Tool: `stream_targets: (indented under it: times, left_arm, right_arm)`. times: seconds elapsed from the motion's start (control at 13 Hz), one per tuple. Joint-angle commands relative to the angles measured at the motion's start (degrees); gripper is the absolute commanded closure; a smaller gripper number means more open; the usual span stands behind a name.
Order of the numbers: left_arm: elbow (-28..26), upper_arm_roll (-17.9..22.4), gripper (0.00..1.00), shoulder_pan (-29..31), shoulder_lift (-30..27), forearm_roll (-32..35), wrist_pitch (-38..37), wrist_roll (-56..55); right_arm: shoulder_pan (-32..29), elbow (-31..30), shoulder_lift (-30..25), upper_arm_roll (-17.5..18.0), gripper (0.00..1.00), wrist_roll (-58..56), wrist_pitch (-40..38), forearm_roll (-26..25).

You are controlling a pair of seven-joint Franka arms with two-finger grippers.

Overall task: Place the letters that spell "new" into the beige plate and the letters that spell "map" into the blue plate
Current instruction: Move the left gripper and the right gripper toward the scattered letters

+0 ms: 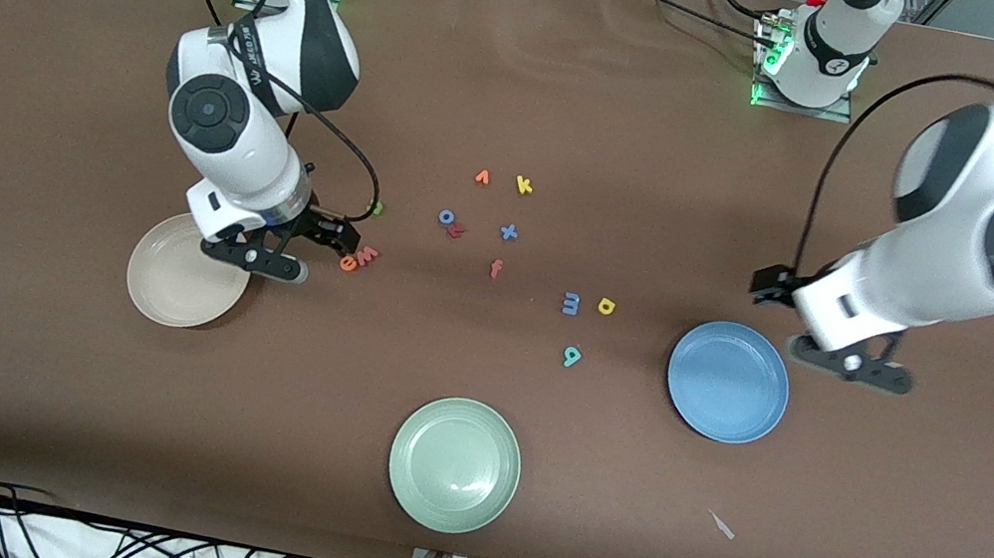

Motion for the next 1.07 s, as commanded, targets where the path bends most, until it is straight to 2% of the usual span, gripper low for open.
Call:
stream_targets:
  times: [0.0, 0.15, 0.38, 0.54, 0.69, 0.77, 1.0]
  left_arm:
    - [4.1, 0.5, 0.00, -3.2, 5.7, -2.1, -0.8, 0.2]
    - [3.9, 0.5, 0.00, -6.8, 10.0, -2.3, 5.6, -1.5]
    - [3.2, 0.3, 0.00, -11.3, 15.6, -2.2, 10.6, -8.4]
    - [2.7, 0.2, 0.00, -13.5, 18.4, -2.7, 15.4, -10.2]
    - [2.4, 0.0, 0.00, -14.0, 19.9, -10.3, 20.0, -10.3]
    - [2.5, -0.1, 0.00, -15.2, 20.6, -11.9, 21.6, -10.3]
    - [2.0, 0.1, 0.04, -17.4, 23.5, -11.6, 25.5, -10.1]
  right_arm:
    - [-0.3, -9.3, -4.3, 2.3, 0.00, 5.0, 5.2, 0.8]
    - [-0.2, -15.3, -4.5, 2.6, 0.00, 8.2, 13.8, 0.7]
    - [-0.2, -18.3, -2.7, 3.9, 0.00, 8.6, 19.9, 0.7]
    - [-0.1, -19.9, -2.0, 4.1, 0.00, 10.8, 21.8, 0.7]
    - [0.0, -20.3, -1.4, 4.3, 0.00, 11.4, 21.9, 0.7]
    - [0.0, -20.3, -0.8, 5.0, 0.01, 11.5, 22.6, 0.7]
    - [1.5, -20.5, 1.7, 5.1, 0.01, 13.1, 26.6, 0.5]
